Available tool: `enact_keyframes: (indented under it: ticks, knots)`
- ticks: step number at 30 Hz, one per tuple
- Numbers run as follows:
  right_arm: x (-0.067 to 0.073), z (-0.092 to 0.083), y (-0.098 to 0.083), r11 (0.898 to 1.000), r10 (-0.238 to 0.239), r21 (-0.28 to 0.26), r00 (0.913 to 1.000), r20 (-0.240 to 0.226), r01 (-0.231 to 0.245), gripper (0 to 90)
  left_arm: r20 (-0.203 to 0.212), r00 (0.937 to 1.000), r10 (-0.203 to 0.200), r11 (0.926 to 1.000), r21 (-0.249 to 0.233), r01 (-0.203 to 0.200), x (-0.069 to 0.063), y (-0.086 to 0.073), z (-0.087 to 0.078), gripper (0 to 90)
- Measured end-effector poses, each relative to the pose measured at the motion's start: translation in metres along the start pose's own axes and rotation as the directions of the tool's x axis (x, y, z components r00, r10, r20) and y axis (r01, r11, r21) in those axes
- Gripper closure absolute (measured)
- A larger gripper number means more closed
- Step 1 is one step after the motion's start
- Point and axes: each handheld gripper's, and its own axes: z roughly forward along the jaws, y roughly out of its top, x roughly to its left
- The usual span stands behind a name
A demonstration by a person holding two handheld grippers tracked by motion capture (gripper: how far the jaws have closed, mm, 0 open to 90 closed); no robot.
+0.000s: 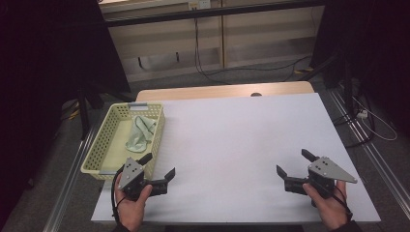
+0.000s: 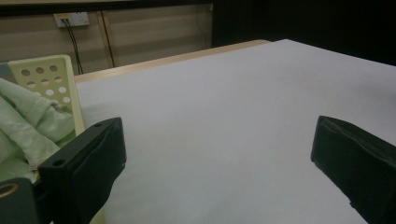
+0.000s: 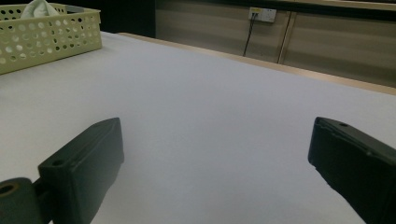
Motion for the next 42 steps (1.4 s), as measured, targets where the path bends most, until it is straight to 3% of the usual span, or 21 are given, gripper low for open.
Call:
enact_keyframes:
  ticks: [42]
  knots:
    - [-0.0010,0.0018,-0.0009,1.000,0.012,0.006,0.9998,-0.018,-0.012,2.1,0.013,0.9999,0.002,0.9995,0.032,-0.003,0.0002,0.0029,0.0013,3.4]
